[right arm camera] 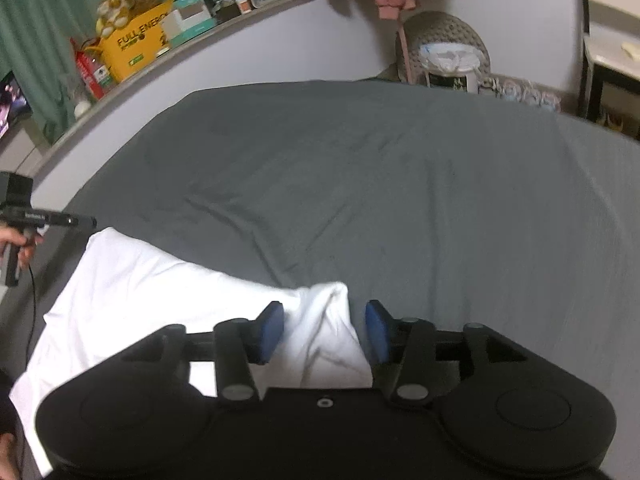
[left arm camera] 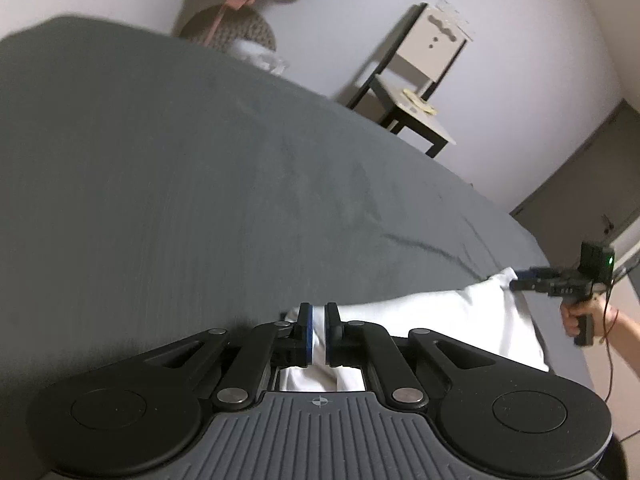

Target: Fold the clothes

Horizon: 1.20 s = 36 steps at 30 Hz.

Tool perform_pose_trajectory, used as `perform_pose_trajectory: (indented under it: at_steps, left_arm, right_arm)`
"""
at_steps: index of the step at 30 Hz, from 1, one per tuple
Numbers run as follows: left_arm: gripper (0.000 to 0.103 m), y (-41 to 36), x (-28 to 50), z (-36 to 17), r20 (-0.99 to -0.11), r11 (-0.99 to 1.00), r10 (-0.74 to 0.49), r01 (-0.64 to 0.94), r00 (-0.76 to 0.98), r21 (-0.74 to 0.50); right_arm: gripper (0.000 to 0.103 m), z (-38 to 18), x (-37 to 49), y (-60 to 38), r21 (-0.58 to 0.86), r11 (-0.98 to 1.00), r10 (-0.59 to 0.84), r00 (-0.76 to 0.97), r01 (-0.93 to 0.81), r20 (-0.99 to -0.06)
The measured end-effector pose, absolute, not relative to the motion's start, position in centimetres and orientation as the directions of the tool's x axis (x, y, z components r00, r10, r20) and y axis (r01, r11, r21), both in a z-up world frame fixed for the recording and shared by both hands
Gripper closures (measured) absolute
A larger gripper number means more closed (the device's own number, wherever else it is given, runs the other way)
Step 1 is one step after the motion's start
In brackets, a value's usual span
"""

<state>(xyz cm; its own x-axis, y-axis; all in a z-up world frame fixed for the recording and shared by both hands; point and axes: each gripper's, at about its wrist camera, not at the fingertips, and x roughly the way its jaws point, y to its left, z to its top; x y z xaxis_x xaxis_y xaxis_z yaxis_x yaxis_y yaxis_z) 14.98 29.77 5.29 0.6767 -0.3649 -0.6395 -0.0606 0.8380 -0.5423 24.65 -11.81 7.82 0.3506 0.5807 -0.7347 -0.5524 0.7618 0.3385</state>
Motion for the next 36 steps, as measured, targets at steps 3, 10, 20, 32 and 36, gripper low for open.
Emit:
perform_pose_trajectory:
  at_steps: [3, 10, 20, 32, 36]
  left_arm:
    - [0.1, 29.5, 15.0, 3.9, -0.602, 0.775, -0.401, -0.095, 0.691, -0.625]
    - [0.1, 26.7, 15.8, 1.2, -0.685, 0.814, -0.386, -0.121, 0.618, -0.568]
    - [0.1, 22.6, 18.2, 2.9, -0.813, 0.947, -0.209, -0.096, 0.544, -0.307]
    - [0.092, 13.3, 16.8, 2.8, -0.781, 1.0, -0.018, 0.007, 0.624, -0.018]
    - [0.086, 11.2, 15.3, 2.7, -0.752, 0.999, 0.009, 0.023, 0.66, 0.032]
  right_arm:
    - [0.051, 7.1, 24.4, -12.1, 0.372, 0.765, 0.592, 0.347, -0.526, -0.728]
    - [0.042, 6.3, 23.2, -12.8, 0.406, 0.757, 0.62, 0.365, -0.512, -0.695]
    - [0.028, 6.5, 22.4, -11.1, 0.36, 0.762, 0.6, 0.377, -0.538, -0.706]
    - [0.025, 6.2, 22.0, -11.3, 0.38, 0.766, 0.609, 0.396, -0.518, -0.688]
    - [0.025, 6.1, 21.8, -11.3, 0.374, 0.768, 0.605, 0.398, -0.521, -0.689]
